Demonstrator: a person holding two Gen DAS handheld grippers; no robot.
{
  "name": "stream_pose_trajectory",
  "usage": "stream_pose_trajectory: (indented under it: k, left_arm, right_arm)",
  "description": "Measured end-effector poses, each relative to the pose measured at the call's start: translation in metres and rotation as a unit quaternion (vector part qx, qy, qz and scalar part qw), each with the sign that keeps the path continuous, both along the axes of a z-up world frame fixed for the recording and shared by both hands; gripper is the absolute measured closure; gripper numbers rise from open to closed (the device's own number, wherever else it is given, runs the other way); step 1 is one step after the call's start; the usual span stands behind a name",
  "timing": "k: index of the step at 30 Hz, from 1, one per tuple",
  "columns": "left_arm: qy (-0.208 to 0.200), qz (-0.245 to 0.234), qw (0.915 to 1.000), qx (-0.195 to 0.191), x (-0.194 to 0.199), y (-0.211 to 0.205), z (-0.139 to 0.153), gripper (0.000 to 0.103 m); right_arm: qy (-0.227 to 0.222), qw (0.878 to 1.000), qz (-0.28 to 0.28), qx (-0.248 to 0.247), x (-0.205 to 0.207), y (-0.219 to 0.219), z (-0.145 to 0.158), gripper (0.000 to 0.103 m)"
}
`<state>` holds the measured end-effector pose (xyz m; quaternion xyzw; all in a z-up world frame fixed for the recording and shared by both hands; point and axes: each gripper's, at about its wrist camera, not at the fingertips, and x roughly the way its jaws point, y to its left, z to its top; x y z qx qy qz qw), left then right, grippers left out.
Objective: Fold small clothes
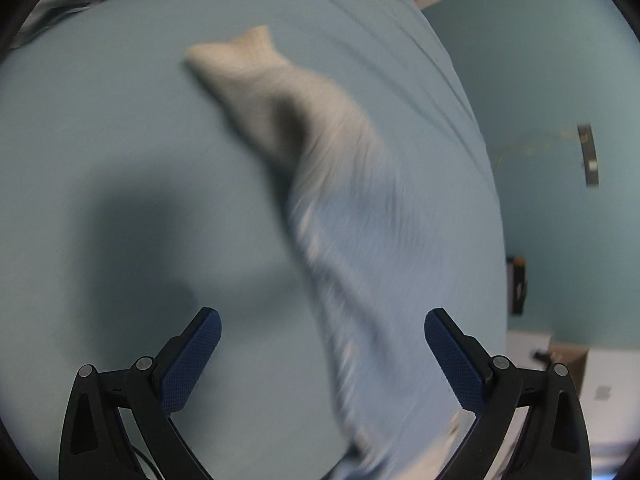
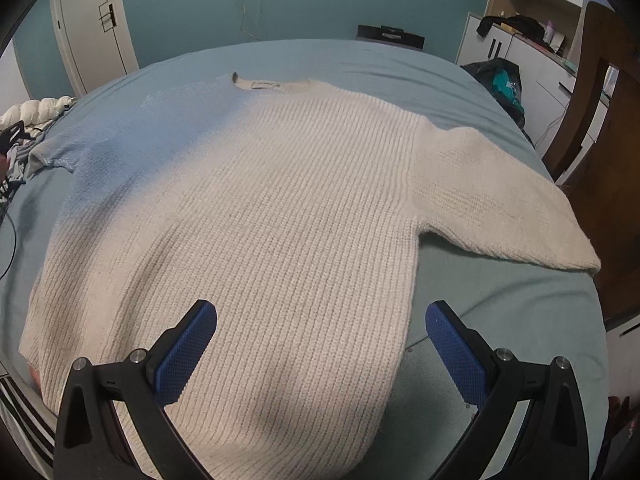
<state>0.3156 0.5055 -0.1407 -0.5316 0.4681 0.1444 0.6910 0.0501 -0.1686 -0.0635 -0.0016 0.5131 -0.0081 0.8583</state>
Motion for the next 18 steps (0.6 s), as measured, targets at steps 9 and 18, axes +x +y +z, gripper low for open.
stream_pose_trajectory:
  k: [9,18]
  left_arm:
    - [0.04,0.051,0.9968,0.047,0.071,-0.014,-0.035,0.059]
    - [0.006,0.012,0.9819,0.189,0.066,-0.088,0.04,0.093]
  right_arm:
    - [0.017,1.0,-0.01,0.001,0.011,0.002,-0.008,0.001]
    - [0.001,0.999,-0.037,0.031,0.011,-0.012,-0.005,0.001]
